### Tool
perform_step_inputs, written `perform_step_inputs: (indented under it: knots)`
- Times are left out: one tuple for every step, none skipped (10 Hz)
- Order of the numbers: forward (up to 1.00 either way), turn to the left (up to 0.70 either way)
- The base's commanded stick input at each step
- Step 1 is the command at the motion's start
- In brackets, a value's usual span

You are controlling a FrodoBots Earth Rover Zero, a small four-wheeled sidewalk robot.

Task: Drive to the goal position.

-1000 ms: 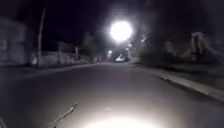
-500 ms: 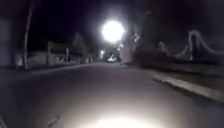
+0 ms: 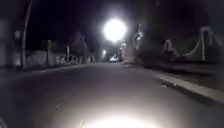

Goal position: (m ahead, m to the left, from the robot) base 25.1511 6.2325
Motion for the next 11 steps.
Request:
perform_step_inputs:
  knots:
    - [1.00,0.00]
    - [1.00,0.00]
    - [1.00,0.00]
    - [1.00,0.00]
    - [1.00,0.00]
    - [1.00,0.00]
    - [1.00,0.00]
    - [1.00,0.00]
    - [1.00,0.00]
    - [1.00,0.00]
    - [1.00,0.00]
